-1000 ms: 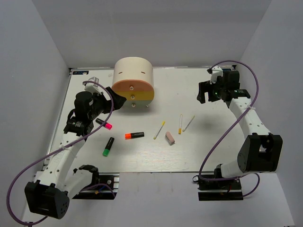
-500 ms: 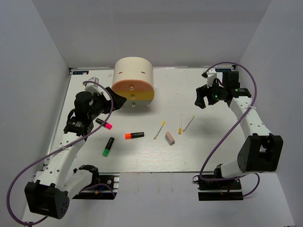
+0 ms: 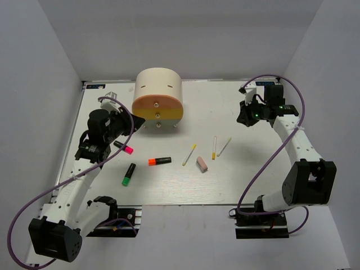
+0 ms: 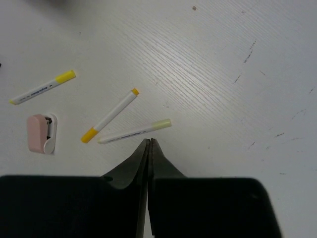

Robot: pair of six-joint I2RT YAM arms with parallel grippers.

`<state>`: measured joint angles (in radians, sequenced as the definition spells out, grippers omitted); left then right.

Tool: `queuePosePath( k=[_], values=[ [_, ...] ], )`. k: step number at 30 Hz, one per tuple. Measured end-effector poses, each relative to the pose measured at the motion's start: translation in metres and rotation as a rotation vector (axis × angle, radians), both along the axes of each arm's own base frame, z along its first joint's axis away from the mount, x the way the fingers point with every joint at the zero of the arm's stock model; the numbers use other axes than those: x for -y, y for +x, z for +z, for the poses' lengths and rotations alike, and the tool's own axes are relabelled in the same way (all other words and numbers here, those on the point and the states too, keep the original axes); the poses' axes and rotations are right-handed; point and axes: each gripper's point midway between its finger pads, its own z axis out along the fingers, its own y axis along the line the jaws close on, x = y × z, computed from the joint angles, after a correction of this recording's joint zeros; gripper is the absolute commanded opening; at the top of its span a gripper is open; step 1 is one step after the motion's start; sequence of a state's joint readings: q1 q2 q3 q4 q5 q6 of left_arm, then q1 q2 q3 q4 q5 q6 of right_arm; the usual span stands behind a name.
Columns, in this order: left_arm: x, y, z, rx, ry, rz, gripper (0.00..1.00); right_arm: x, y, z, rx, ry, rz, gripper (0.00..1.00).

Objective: Sort the stationery into containers
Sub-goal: Open the drawer in the storage box.

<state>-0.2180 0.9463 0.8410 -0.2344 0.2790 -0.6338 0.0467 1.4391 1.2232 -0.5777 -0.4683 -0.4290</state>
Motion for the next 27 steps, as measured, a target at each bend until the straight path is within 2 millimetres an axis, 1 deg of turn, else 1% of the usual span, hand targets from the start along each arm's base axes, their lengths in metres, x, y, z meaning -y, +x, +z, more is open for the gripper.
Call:
queuePosePath(
  k=[1,2,3,4,5,6,8,9,12,15,19,22,27],
  values=[
    [0.0,0.0,0.0,0.0,-0.001,-0.002,0.17,-0.001,0.0,0.0,-0.001,0.004,0.002,0.28],
    [0.001,0.0,0.0,0.0,-0.002,-0.003,0.17,-0.002,-0.001,0.0,-0.006,0.011,0.0,0.54],
    [0.001,-0.001,0.0,-0.002,-0.003,-0.005,0.23,-0.002,-0.001,0.0,-0.008,0.014,-0.001,0.62],
    [0.003,-0.001,0.0,-0.001,-0.004,-0.009,0.35,-0.003,-0.001,0.001,-0.004,0.014,0.008,0.69],
    [0.004,-0.002,0.0,-0.003,-0.005,-0.013,0.57,-0.004,-0.002,0.001,-0.005,0.018,0.011,0.72],
    [0.004,-0.002,0.0,-0.004,-0.006,-0.018,0.65,-0.005,-0.002,0.002,-0.004,0.025,0.017,0.73],
    [0.007,-0.002,-0.002,-0.012,-0.009,-0.03,0.73,-0.007,-0.003,0.002,-0.008,0.038,0.023,0.73],
    [0.008,-0.002,-0.004,-0.018,-0.011,-0.034,0.75,-0.009,-0.004,0.003,-0.01,0.045,0.027,0.73],
    [0.012,-0.004,-0.021,-0.057,-0.007,-0.055,0.76,-0.013,-0.006,0.004,-0.018,0.07,0.037,0.73],
    [0.016,-0.004,-0.045,-0.126,0.004,-0.078,0.76,-0.016,-0.011,0.002,-0.032,0.089,0.042,0.72],
    [0.019,0.003,-0.069,-0.169,0.043,-0.093,0.73,-0.019,-0.02,-0.004,-0.067,0.116,0.039,0.69],
    [0.018,0.01,-0.079,-0.163,0.088,-0.092,0.73,-0.021,-0.022,-0.005,-0.084,0.135,0.036,0.69],
    [0.02,0.026,-0.081,-0.092,0.156,-0.093,0.72,-0.027,-0.023,-0.002,-0.097,0.174,0.036,0.7]
  ],
)
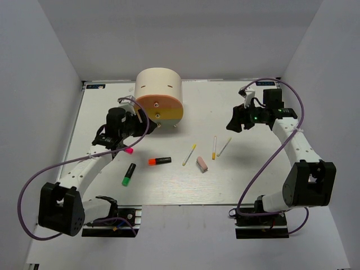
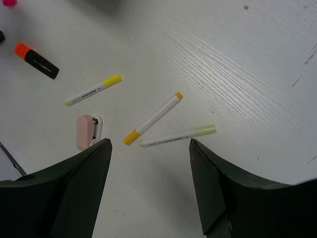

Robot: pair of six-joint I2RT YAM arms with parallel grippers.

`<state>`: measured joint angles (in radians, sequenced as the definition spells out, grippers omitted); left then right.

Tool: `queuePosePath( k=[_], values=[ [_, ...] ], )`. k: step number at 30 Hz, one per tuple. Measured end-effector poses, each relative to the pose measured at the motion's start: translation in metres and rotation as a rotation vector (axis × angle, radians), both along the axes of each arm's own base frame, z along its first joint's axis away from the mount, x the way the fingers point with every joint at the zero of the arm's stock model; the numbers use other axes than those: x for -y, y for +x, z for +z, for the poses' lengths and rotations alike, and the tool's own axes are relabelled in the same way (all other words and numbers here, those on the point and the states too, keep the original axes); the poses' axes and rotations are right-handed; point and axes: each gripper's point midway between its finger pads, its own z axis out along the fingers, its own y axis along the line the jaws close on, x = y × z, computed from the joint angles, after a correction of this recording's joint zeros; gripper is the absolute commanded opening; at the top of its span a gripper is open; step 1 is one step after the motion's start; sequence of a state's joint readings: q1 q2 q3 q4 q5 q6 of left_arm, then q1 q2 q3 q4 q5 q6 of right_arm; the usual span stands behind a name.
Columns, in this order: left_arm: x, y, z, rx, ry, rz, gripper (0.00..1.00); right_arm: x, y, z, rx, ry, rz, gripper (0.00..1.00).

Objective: Sort the stationery into containers
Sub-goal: Open the drawer in the storage box.

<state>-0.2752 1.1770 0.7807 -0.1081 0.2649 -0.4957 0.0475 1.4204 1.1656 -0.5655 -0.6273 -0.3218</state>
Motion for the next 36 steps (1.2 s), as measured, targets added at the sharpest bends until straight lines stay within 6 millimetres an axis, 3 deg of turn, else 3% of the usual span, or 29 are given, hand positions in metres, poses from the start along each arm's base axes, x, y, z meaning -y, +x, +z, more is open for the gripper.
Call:
queuePosePath(
  k=[6,15,18,25,36],
  values=[
    [0.006,0.024,-0.001,0.049,0.068,0.003,0.75,-0.005,0.003,-0.001,-0.02,0.038,0.0,0.72],
    [0.017,0.076,0.033,0.121,0.103,0.032,0.76,-0.007,0.007,-0.001,-0.015,0.05,-0.009,0.72],
    [0.021,0.087,0.036,0.103,0.117,0.036,0.72,-0.007,0.009,0.0,-0.01,0.052,-0.011,0.72],
    [0.019,0.089,0.021,0.041,0.16,0.055,0.66,-0.007,0.011,0.001,-0.002,0.054,-0.014,0.72],
    [0.026,0.085,0.019,0.017,0.183,0.078,0.6,-0.008,0.012,-0.003,-0.018,0.057,-0.018,0.72]
  ],
)
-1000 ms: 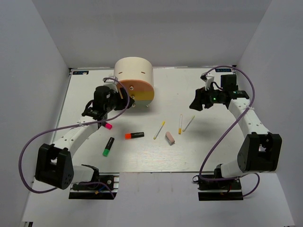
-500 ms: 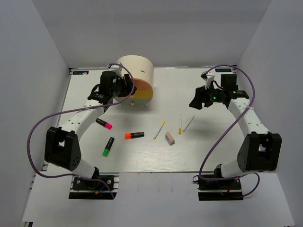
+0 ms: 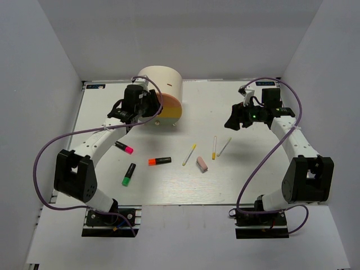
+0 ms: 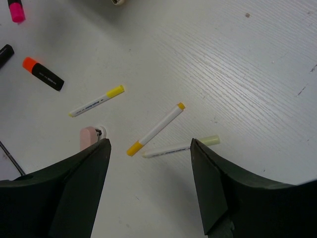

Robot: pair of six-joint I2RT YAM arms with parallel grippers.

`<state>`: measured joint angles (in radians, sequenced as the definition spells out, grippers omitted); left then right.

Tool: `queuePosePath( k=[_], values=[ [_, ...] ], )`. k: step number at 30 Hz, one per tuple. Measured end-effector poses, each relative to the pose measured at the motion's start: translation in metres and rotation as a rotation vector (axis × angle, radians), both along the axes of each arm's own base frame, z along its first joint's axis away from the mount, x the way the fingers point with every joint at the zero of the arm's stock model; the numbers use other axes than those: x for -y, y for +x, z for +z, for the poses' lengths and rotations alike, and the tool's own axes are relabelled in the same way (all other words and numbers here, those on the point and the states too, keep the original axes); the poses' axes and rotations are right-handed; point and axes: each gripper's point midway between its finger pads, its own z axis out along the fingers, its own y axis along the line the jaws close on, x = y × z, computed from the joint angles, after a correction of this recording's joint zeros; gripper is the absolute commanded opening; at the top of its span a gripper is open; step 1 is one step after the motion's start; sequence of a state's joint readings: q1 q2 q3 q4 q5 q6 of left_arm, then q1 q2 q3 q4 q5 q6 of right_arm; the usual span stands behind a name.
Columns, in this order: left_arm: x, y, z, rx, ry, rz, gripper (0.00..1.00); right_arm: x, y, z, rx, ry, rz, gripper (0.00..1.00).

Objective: Sort the stationery into containers
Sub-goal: Open the drawer in the storage box.

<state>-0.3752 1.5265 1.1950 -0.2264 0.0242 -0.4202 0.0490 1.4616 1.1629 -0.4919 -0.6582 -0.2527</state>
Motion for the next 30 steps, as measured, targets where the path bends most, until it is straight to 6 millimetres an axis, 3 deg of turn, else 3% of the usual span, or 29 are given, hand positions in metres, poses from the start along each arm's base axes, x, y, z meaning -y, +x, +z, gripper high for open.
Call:
queuePosePath(
  k=[11,24,30],
  values=[
    [-0.002,0.002,0.009,0.019,0.05,0.058,0.56,0.0,0.0,-0.001,-0.005,0.002,-0.002,0.72],
    [-0.007,0.01,0.037,0.06,0.058,0.118,0.52,0.0,-0.002,-0.005,-0.014,0.001,-0.002,0.72],
    [-0.007,0.009,0.033,0.047,0.066,0.118,0.52,0.0,-0.002,-0.005,-0.014,0.001,-0.002,0.72]
  ],
)
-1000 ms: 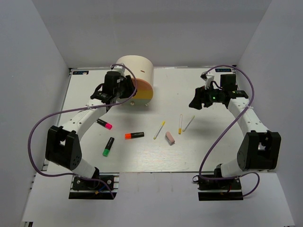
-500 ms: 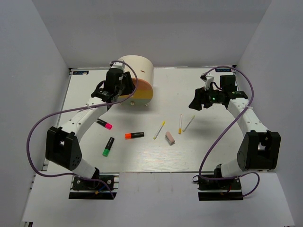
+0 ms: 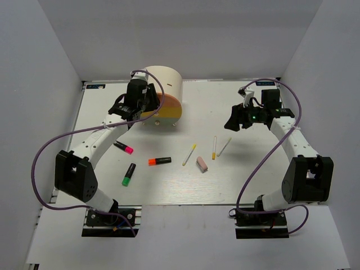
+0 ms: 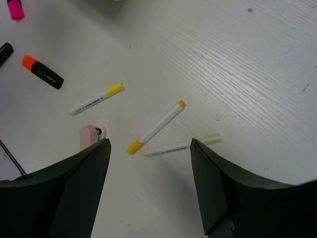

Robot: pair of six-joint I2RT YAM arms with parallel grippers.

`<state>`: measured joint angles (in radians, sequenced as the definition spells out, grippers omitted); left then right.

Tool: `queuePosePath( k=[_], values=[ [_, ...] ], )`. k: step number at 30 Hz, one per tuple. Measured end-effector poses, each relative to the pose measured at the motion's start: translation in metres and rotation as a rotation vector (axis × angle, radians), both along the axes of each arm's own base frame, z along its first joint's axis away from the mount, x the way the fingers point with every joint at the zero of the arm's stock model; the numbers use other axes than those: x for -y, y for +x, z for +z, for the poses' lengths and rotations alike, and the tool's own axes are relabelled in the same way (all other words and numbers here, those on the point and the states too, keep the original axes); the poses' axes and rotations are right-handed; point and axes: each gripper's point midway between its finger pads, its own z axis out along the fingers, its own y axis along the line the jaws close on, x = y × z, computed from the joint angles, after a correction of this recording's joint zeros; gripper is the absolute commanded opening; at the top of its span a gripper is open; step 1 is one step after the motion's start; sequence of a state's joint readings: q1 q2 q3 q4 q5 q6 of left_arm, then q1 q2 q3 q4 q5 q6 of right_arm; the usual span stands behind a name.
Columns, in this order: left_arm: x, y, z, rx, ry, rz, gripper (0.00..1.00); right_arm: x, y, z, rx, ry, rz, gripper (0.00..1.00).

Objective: Sort the stationery into containers
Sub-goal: Open the drawer in the storage box.

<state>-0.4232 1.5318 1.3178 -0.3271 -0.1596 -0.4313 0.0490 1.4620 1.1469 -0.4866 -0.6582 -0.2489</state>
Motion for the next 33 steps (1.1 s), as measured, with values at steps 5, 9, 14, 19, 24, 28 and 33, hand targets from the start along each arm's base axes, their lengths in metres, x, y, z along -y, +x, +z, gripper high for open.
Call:
queuePosePath(
  k=[5,9,14,19,24,28,33],
  values=[
    [0.002,-0.001,-0.007,-0.023,0.007,-0.002,0.52,-0.001,0.0,0.0,0.0,0.0,0.003,0.72],
    [0.004,-0.002,-0.011,-0.035,0.01,-0.005,0.52,-0.001,-0.001,0.0,-0.001,0.0,0.004,0.72],
    [0.005,-0.002,-0.012,-0.039,0.009,-0.005,0.45,-0.001,-0.002,-0.004,-0.005,-0.001,0.003,0.72],
    [0.005,-0.001,-0.017,-0.052,0.006,0.003,0.31,-0.001,-0.002,-0.005,-0.006,-0.001,0.003,0.72],
    [0.005,-0.001,-0.017,-0.051,0.007,0.006,0.21,-0.001,-0.002,-0.005,-0.004,-0.001,0.004,0.72],
    [0.005,-0.001,-0.017,-0.051,0.006,0.005,0.14,-0.001,-0.001,-0.005,-0.003,-0.001,0.003,0.72],
    [0.006,-0.002,-0.016,-0.042,-0.001,0.0,0.12,-0.001,-0.004,-0.01,-0.014,-0.001,0.003,0.72]
  ],
)
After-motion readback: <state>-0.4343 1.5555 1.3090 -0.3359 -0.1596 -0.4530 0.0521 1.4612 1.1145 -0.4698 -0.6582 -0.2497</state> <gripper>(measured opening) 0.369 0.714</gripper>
